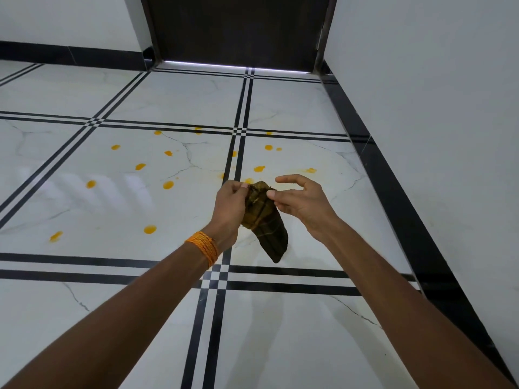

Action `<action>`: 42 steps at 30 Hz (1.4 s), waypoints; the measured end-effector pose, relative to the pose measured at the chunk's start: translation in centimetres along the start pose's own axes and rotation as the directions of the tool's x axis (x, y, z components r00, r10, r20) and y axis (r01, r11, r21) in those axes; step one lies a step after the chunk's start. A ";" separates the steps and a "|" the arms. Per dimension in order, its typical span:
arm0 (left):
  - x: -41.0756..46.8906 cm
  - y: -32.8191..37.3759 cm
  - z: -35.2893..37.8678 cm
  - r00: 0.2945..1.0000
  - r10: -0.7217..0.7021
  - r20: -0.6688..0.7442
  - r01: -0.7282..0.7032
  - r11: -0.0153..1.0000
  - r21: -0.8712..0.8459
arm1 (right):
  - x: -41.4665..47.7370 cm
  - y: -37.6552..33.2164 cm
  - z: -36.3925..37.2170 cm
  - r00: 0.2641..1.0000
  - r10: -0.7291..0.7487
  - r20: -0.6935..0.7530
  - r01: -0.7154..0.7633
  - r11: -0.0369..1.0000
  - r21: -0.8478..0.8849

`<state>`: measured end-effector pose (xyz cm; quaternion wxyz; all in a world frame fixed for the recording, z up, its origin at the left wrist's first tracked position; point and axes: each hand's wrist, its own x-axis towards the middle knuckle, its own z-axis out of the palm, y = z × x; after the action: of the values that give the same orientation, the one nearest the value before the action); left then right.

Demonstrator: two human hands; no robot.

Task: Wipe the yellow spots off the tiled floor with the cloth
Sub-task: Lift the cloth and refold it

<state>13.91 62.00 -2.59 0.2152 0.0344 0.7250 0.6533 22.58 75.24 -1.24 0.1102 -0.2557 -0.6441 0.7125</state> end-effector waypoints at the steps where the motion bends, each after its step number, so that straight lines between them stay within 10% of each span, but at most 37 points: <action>1: 0.0 0.0 0.0 1.000 0.014 -0.010 -0.014 1.000 0.022 | -0.1 0.0 0.3 1.000 -0.010 0.016 0.011 0.998 -0.069; 10: -0.2 -0.6 -0.3 0.976 -0.064 0.207 0.090 0.989 -0.115 | 0.3 1.4 1.9 0.983 -0.128 -0.133 0.078 0.940 -0.331; 18: 1.2 0.4 -2.0 0.978 -0.079 -0.195 0.028 0.969 -0.247 | 0.6 -0.4 -0.3 0.990 0.054 -0.133 -0.038 0.992 0.117; 22: 0.0 0.0 -1.6 0.938 0.135 -0.319 -0.084 0.982 0.168 | 1.0 -0.8 0.6 0.980 -0.026 -0.199 0.047 0.994 0.100; 27: -0.1 0.0 -2.9 0.899 0.419 -0.128 -0.273 0.764 0.585 | 1.6 -2.8 0.1 0.979 -0.187 -0.085 0.175 0.975 -0.136; 32: 1.5 1.1 -1.9 0.978 0.128 0.167 -0.156 0.973 0.171 | 1.3 -4.8 0.3 0.972 -0.206 0.111 0.196 0.975 0.101; 42: 3.2 0.1 -1.4 0.729 -0.103 0.677 0.116 0.993 0.025 | 0.7 -5.6 -1.7 0.906 -0.310 0.288 0.127 0.848 0.514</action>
<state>10.49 61.72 -3.27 0.5022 0.2246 0.5918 0.5892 21.92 77.86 3.96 0.1324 -0.0090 -0.4795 0.8674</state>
